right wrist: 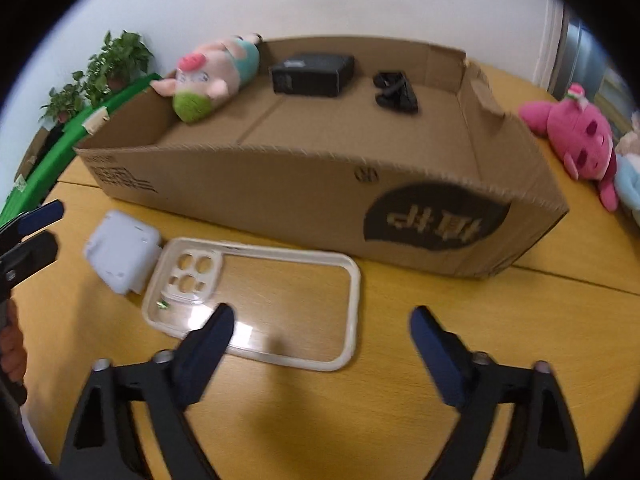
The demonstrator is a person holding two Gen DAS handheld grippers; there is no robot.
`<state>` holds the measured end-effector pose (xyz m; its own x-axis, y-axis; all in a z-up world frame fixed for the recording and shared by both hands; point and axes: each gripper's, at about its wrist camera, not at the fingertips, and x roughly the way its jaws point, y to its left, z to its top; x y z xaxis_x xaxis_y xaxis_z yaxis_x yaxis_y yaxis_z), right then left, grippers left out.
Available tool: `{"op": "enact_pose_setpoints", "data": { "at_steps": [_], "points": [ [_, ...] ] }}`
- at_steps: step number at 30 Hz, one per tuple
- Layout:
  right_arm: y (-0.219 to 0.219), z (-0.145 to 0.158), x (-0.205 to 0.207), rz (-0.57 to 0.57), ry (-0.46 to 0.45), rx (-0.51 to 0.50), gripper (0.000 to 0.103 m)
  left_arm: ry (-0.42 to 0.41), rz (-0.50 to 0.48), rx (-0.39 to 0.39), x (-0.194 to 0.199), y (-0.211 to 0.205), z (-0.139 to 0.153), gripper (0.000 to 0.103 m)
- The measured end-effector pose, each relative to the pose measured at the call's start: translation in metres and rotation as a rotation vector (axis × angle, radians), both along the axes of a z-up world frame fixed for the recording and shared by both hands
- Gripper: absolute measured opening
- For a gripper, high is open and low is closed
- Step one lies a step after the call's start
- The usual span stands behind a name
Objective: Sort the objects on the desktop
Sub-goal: 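Move the right tool toward the clear phone case on the table, then grasp the clear phone case rim with the right tool and lift it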
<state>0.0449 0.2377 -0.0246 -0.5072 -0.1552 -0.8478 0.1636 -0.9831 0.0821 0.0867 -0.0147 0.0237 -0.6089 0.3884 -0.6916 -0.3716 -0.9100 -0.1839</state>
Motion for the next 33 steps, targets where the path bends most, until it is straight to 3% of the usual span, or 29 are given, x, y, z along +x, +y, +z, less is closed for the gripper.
{"op": "enact_pose_setpoints", "data": {
  "at_steps": [1, 3, 5, 7, 8, 12, 20, 23, 25, 27, 29, 33],
  "points": [
    [0.003, -0.004, -0.001, 0.001, -0.017, -0.014, 0.05, -0.002, 0.012, -0.016, 0.0, 0.005, -0.002, 0.103],
    [0.007, -0.006, 0.002, -0.009, -0.001, 0.005, 0.038, -0.007, 0.016, -0.025, 0.0, 0.014, -0.004, 0.103],
    [0.012, -0.006, 0.004, -0.024, 0.002, 0.024, 0.014, -0.028, -0.002, -0.004, -0.001, 0.023, -0.006, 0.103],
    [0.022, -0.006, 0.007, -0.04, -0.002, -0.012, 0.01, -0.043, -0.032, 0.0, -0.003, 0.034, -0.007, 0.1],
    [0.027, -0.006, 0.009, -0.051, -0.001, -0.015, 0.008, -0.052, -0.048, -0.002, -0.002, 0.04, -0.009, 0.093],
    [0.051, -0.006, 0.025, -0.124, 0.007, -0.02, 0.007, -0.136, -0.111, 0.019, -0.005, 0.066, -0.019, 0.066],
    [0.092, -0.006, 0.057, -0.216, -0.001, -0.057, 0.007, -0.237, -0.219, 0.053, -0.014, 0.121, -0.037, 0.056],
    [0.094, -0.006, 0.058, -0.214, -0.003, -0.068, 0.007, -0.286, -0.206, 0.013, -0.02, 0.132, -0.048, 0.043],
    [0.093, -0.006, 0.056, -0.215, -0.003, -0.078, 0.007, -0.291, -0.184, 0.026, -0.022, 0.128, -0.048, 0.037],
    [0.093, -0.007, 0.055, -0.216, 0.002, -0.083, 0.007, -0.302, -0.16, 0.025, -0.024, 0.123, -0.049, 0.017],
    [0.091, -0.007, 0.054, -0.214, 0.008, -0.072, 0.011, -0.31, -0.136, 0.036, -0.025, 0.115, -0.052, 0.007],
    [0.083, -0.006, 0.056, -0.206, 0.021, -0.067, 0.011, -0.289, -0.134, 0.041, -0.021, 0.108, -0.049, 0.006]
  ]
}}
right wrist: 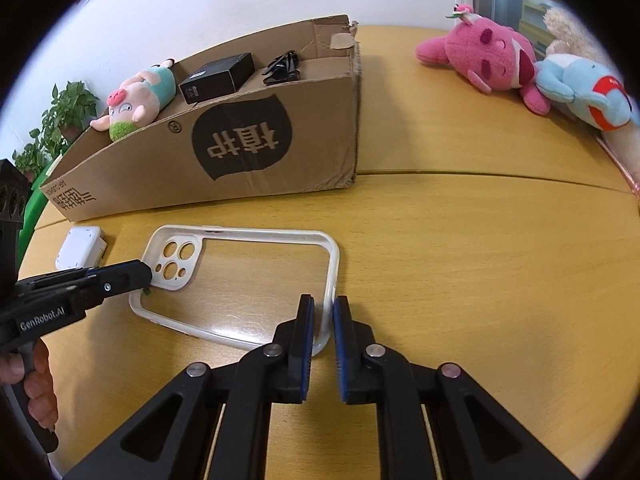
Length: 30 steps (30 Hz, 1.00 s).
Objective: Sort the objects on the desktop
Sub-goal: 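Grasp the clear phone case rim with the right tool and lift it, then carry the phone case with the right tool over the cardboard box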
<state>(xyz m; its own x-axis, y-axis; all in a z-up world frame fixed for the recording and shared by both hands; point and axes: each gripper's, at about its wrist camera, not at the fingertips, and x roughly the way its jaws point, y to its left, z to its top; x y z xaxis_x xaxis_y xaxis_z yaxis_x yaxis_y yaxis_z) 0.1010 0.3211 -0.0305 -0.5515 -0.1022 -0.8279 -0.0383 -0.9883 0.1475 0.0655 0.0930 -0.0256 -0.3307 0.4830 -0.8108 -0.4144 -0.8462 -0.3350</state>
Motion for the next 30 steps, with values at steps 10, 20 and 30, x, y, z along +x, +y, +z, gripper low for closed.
{"op": "enact_pose_setpoints", "data": {
  "at_steps": [10, 20, 30],
  "points": [
    [-0.003, 0.044, 0.01, -0.027, 0.121, -0.02, 0.011, 0.176, -0.016, 0.108, 0.004, -0.009, 0.068, 0.006],
    [-0.017, 0.142, -0.004, -0.016, 0.355, 0.042, 0.011, 0.357, 0.031, 0.166, -0.01, -0.026, 0.14, 0.006],
    [-0.074, 0.205, -0.064, 0.123, 0.517, 0.041, 0.011, 0.522, 0.178, 0.187, -0.037, -0.1, 0.205, 0.006]
  ]
}}
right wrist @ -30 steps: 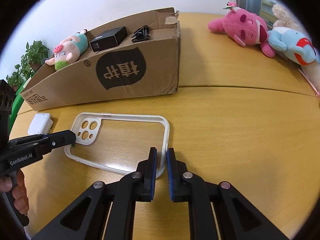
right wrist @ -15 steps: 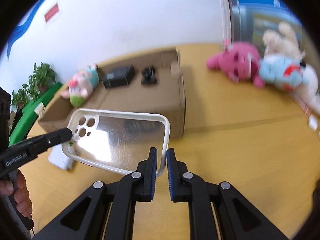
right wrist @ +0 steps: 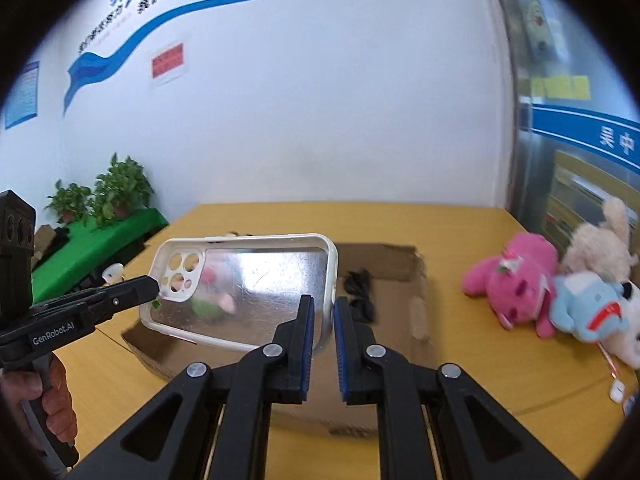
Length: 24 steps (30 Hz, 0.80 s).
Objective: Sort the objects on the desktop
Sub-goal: 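Carry the phone case with the right tool over the cardboard box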
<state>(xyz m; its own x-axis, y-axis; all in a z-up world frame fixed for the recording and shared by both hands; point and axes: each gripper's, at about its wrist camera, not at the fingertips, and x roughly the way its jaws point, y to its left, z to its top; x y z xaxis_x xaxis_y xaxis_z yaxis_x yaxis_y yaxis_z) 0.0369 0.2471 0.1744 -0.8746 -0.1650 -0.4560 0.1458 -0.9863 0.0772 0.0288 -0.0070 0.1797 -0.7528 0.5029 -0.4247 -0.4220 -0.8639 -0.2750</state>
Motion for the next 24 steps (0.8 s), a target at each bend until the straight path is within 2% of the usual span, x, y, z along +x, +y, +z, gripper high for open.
{"op": "enact_pose_setpoints", "data": {
  "at_steps": [5, 9, 11, 14, 18, 21, 24],
  "points": [
    [-0.04, -0.005, -0.036, 0.103, -0.016, -0.042, 0.011, 0.019, 0.092, -0.025, -0.013, -0.042, 0.01, 0.006],
    [-0.076, -0.034, -0.065, 0.172, -0.096, -0.08, 0.011, -0.014, 0.154, -0.113, -0.033, -0.064, 0.002, 0.005],
    [-0.088, -0.054, -0.076, 0.19, -0.147, -0.096, 0.011, -0.054, 0.173, -0.155, -0.047, -0.071, -0.011, 0.005],
    [-0.1, -0.092, -0.09, 0.204, -0.244, -0.139, 0.011, -0.157, 0.164, -0.175, -0.072, -0.081, -0.041, 0.005],
    [-0.103, -0.14, -0.111, 0.196, -0.385, -0.183, 0.011, -0.266, 0.148, -0.225, -0.096, -0.078, -0.084, 0.005],
    [-0.105, -0.169, -0.125, 0.193, -0.488, -0.196, 0.011, -0.319, 0.132, -0.268, -0.107, -0.071, -0.107, 0.005],
    [-0.105, -0.185, -0.134, 0.184, -0.56, -0.213, 0.011, -0.356, 0.132, -0.327, -0.115, -0.066, -0.123, 0.005]
  ]
}}
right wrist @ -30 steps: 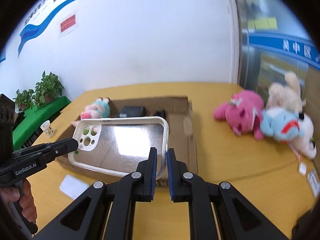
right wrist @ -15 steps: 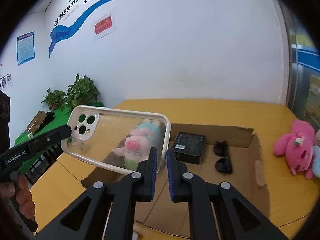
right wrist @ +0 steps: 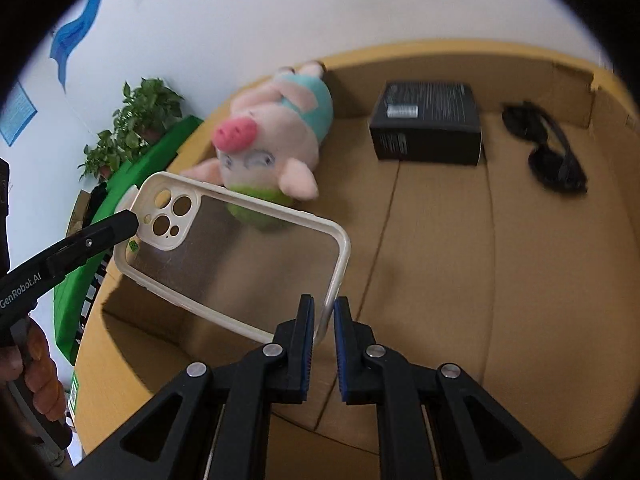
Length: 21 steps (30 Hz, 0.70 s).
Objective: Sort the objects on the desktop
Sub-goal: 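Carry the phone case with the right tool over the cardboard box, then lower the phone case into the box and open the right tool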
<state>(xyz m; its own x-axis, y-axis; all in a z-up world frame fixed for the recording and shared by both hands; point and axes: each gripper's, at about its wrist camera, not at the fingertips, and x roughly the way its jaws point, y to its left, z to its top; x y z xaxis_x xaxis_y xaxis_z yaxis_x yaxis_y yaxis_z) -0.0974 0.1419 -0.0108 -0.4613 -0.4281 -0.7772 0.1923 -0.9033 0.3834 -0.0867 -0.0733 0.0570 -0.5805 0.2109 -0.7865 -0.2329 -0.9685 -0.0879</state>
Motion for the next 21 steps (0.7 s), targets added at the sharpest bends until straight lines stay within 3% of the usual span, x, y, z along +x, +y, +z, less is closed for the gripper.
{"op": "enact_pose_setpoints", "data": {
  "at_steps": [4, 11, 13, 14, 15, 16, 17, 19, 21],
  "points": [
    [0.0, -0.002, -0.003, 0.0, -0.043, 0.032, 0.011, -0.063, 0.01, -0.091, -0.01, 0.001, -0.022, 0.005],
    [-0.009, -0.002, -0.004, 0.018, -0.084, 0.104, 0.012, -0.125, 0.017, -0.145, -0.016, 0.005, -0.036, 0.006],
    [-0.01, -0.001, -0.004, 0.03, -0.085, 0.116, 0.014, -0.137, 0.019, -0.146, -0.016, 0.005, -0.034, 0.007],
    [-0.009, 0.0, -0.003, 0.037, -0.086, 0.105, 0.022, -0.136, 0.021, -0.14, -0.015, 0.004, -0.032, 0.008],
    [-0.007, 0.001, 0.0, 0.047, -0.089, 0.076, 0.03, -0.128, 0.03, -0.143, -0.014, 0.002, -0.028, 0.011],
    [-0.002, 0.004, 0.004, 0.042, -0.081, 0.051, 0.043, -0.117, 0.04, -0.15, -0.012, 0.001, -0.025, 0.015],
    [0.003, 0.007, 0.008, 0.029, -0.065, 0.04, 0.049, -0.098, 0.047, -0.146, -0.008, -0.001, -0.02, 0.018],
    [0.015, 0.021, 0.022, -0.024, -0.021, 0.065, 0.049, -0.063, 0.046, -0.12, 0.003, -0.005, -0.009, 0.023],
    [0.033, 0.049, 0.049, -0.065, 0.094, 0.064, 0.057, 0.019, 0.047, -0.122, 0.021, -0.005, 0.005, 0.047]
  ]
}}
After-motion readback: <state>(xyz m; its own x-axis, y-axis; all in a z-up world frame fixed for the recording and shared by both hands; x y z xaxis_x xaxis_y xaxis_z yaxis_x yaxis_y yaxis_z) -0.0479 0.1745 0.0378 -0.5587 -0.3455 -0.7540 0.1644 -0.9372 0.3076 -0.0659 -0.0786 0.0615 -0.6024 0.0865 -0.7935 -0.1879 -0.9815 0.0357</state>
